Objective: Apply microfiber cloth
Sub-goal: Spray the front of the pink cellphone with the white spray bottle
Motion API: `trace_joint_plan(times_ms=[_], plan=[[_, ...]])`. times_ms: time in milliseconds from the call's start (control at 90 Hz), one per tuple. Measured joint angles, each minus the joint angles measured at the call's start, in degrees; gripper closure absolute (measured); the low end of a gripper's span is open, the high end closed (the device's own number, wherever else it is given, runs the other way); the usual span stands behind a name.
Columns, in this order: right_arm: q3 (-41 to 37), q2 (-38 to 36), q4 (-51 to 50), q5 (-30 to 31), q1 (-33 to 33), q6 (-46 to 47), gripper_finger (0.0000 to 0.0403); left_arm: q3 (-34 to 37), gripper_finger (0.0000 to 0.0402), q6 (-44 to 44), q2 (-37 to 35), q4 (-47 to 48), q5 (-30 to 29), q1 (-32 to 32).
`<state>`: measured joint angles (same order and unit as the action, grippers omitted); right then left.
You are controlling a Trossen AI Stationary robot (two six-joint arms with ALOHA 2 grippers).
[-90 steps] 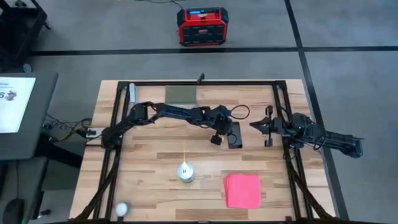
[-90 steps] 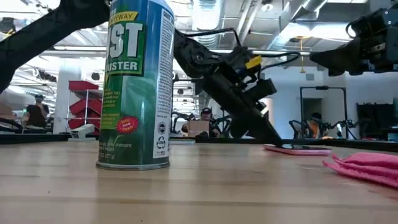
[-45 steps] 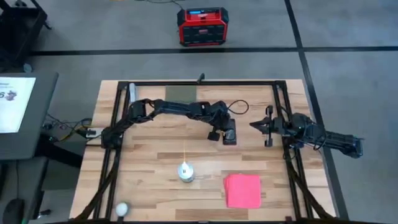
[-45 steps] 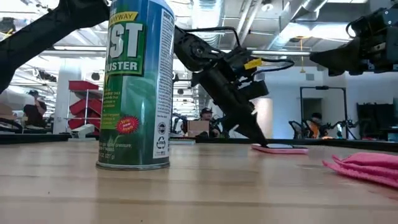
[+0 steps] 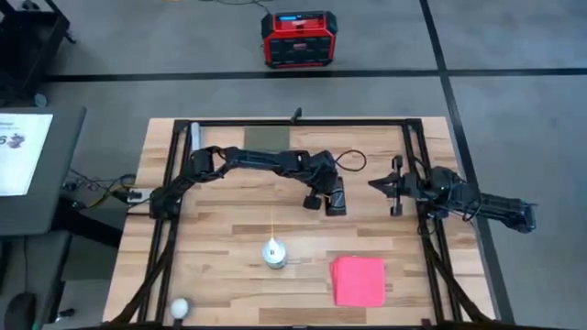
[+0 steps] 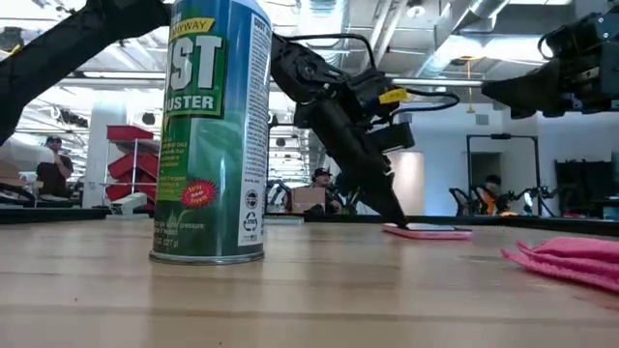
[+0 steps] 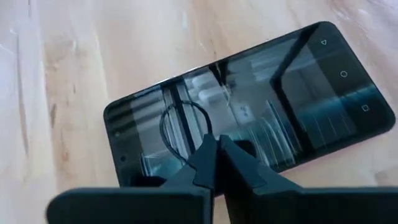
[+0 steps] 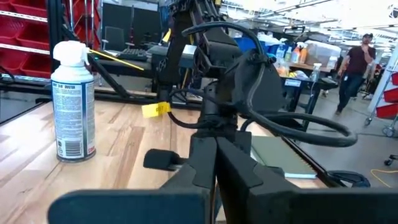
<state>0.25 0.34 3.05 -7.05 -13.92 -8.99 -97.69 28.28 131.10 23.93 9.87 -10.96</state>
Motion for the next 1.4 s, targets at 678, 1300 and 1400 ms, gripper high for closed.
trace_joint_plan(times_ms=[678, 1300, 1400], plan=[[0.66, 0.02, 5.48, -0.43, -0.01, 18.45, 0.0403, 29.33, 0.0401, -8.98, -44.17, -7.86, 4.88, 2.48], [0.87, 0.07, 7.32, 5.39, -0.14, 19.39, 0.0403, 42.69, 0.0401, -18.58, -68.54, -8.49, -7.60, 4.08], [0.87, 0.46, 4.95, 5.75, -0.12, 11.28, 0.0403, 42.62, 0.0401, -21.26, -66.07, -8.99, -7.57, 2.20]])
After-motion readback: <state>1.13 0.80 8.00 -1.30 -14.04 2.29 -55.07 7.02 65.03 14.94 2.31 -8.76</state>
